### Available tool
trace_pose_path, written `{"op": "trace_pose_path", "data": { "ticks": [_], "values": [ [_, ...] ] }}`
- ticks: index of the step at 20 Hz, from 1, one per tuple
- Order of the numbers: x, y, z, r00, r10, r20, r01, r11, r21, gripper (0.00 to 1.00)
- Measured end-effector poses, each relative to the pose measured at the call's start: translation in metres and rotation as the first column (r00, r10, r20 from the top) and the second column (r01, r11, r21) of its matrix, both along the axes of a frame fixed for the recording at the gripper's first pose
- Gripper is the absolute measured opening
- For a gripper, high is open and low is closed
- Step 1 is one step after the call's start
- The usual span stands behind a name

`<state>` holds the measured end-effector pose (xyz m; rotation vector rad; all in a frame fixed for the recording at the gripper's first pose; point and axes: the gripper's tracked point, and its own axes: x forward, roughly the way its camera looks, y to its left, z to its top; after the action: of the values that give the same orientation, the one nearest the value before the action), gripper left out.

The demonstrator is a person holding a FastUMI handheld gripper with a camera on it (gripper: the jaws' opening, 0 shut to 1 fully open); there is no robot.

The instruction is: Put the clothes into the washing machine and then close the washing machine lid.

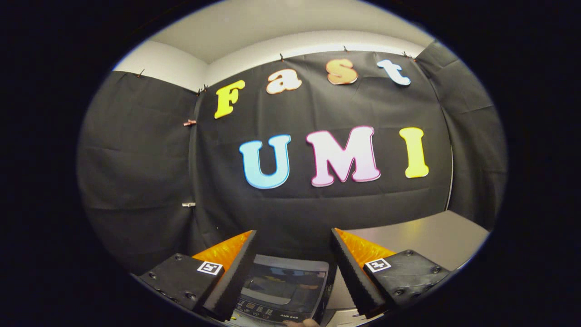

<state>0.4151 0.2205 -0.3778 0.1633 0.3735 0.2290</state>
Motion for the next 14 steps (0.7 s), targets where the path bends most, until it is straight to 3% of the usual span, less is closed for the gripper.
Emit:
{"op": "trace_pose_path", "data": {
  "ticks": [14],
  "values": [
    [0.008, -0.021, 0.046, 0.964, 0.016, 0.266, -0.008, 0.999, -0.033, 0.98]
  ]
}}
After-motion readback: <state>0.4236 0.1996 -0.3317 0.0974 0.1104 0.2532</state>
